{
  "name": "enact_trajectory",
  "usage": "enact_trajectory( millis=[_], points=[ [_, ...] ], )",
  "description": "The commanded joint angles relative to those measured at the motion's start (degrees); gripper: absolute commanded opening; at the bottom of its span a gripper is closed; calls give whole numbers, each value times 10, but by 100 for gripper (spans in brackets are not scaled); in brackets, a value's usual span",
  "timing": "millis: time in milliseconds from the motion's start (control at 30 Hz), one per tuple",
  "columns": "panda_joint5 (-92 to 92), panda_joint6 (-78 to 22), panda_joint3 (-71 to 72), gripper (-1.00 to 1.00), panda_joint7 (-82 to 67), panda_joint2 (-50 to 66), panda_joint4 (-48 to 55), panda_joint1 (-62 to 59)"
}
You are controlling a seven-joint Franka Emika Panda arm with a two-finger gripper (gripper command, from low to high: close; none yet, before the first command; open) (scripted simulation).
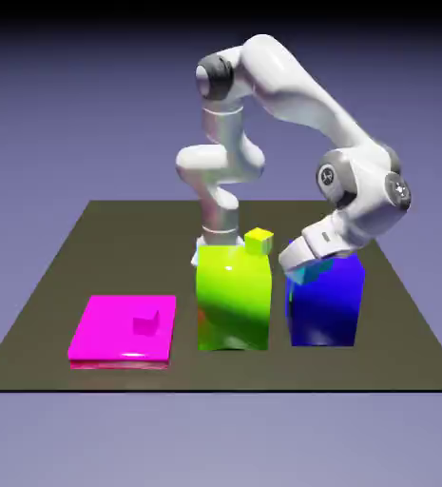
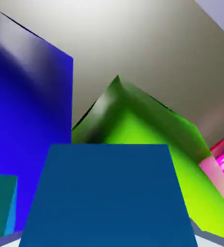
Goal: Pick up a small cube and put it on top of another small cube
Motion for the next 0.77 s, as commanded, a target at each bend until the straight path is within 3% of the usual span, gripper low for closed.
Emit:
enact_trajectory(
  millis=[0, 433, 633, 667, 733],
  points=[
    [13, -2, -8, -100, 3, -21, -14, -2],
    [182, -27, -108, -100, 40, -264, -184, -23],
    [190, 66, -103, -100, 36, -280, -292, -19],
    [190, 66, -103, 100, 36, -280, -292, -19],
    [189, 48, -104, 100, 36, -277, -272, -20]
  ],
)
